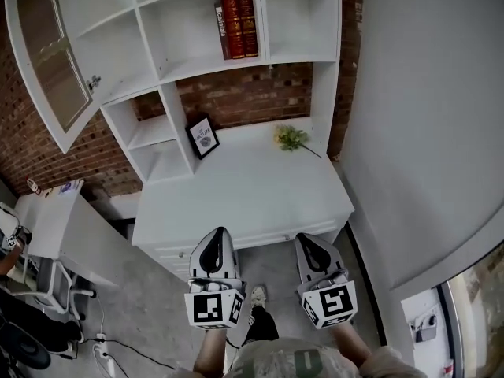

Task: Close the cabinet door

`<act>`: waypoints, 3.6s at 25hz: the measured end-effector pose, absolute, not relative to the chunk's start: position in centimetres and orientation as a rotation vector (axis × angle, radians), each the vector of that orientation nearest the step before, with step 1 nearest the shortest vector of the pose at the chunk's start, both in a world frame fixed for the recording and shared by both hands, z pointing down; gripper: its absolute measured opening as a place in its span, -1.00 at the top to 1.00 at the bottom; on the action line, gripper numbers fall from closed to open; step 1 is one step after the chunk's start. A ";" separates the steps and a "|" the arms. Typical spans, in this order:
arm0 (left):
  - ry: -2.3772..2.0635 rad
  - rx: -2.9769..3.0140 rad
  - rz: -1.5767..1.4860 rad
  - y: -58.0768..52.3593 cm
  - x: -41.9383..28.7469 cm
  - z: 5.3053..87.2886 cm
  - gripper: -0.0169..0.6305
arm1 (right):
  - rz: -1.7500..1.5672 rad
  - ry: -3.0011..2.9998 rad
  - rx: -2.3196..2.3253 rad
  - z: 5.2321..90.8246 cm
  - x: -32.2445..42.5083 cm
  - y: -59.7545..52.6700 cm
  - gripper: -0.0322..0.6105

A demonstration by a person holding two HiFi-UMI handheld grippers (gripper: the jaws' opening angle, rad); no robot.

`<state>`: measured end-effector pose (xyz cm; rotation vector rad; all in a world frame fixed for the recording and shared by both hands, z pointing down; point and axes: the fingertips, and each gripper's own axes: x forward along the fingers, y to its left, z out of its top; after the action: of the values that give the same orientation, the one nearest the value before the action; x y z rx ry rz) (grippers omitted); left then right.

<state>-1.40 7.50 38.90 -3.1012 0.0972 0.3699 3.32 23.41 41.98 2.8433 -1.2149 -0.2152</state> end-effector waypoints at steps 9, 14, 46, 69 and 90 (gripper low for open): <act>0.083 -3.077 0.459 -4.0 12.7 34.7 0.91 | -0.311 -1.217 2.825 37.3 17.2 11.2 0.85; 0.043 -3.076 0.458 -8.0 18.2 33.4 0.91 | -0.345 -1.195 2.833 35.0 22.7 6.4 0.85; 0.404 -3.057 0.404 -14.8 27.0 33.7 0.91 | -0.310 -1.623 2.713 34.2 34.9 -4.0 0.85; 1.482 -2.645 0.399 -27.1 0.1 33.9 0.91 | -0.500 -2.688 1.898 18.2 5.5 -38.9 0.04; 1.813 -2.521 0.355 -27.3 -9.9 37.3 0.91 | -0.395 -2.336 2.240 17.9 2.2 -49.1 0.04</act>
<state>-9.89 -27.29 37.32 -2.5205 1.8130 0.3545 2.16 -49.08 17.91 2.2399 -2.3364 -0.3946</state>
